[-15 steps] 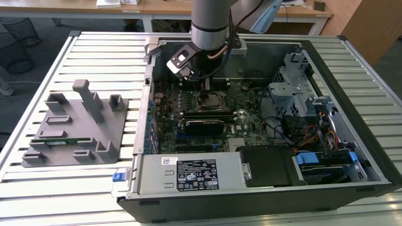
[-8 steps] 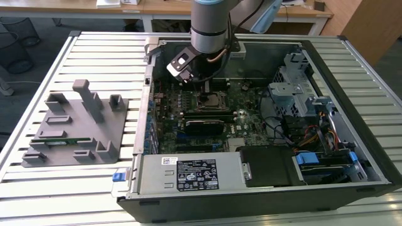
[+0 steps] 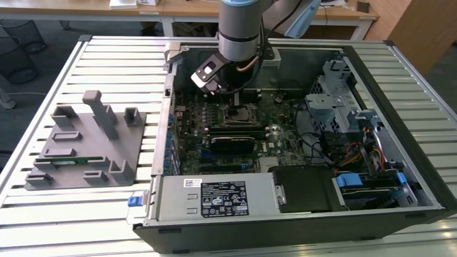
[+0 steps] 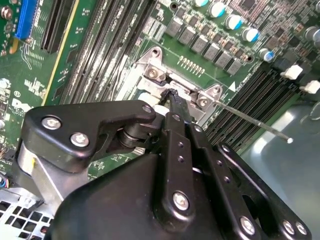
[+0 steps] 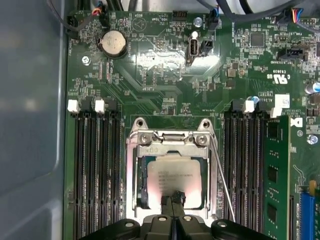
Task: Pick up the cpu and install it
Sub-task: 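Close the cpu cover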
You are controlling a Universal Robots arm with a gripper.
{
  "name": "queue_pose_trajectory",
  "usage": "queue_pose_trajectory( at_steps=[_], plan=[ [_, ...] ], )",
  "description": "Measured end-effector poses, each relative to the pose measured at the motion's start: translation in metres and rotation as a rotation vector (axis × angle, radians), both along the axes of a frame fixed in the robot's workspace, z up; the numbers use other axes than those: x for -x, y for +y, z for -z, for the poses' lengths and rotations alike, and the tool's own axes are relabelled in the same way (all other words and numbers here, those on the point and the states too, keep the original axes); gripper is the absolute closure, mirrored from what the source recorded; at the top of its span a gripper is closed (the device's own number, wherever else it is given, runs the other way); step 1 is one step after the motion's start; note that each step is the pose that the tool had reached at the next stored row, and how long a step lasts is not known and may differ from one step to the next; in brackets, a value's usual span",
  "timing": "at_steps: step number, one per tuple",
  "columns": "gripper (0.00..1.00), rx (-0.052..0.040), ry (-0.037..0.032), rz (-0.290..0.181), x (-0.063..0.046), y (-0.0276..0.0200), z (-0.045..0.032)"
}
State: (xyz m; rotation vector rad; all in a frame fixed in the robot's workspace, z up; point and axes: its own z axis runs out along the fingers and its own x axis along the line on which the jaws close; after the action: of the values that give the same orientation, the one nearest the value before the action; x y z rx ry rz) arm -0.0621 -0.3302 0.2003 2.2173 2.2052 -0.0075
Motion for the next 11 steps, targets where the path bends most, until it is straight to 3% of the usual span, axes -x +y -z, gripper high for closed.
queue_pose_trajectory(
  at_steps=[11],
  plan=[
    [0.89, -0.0014, 0.0002, 0.0, -0.0099, -0.0001, 0.0014]
  ],
)
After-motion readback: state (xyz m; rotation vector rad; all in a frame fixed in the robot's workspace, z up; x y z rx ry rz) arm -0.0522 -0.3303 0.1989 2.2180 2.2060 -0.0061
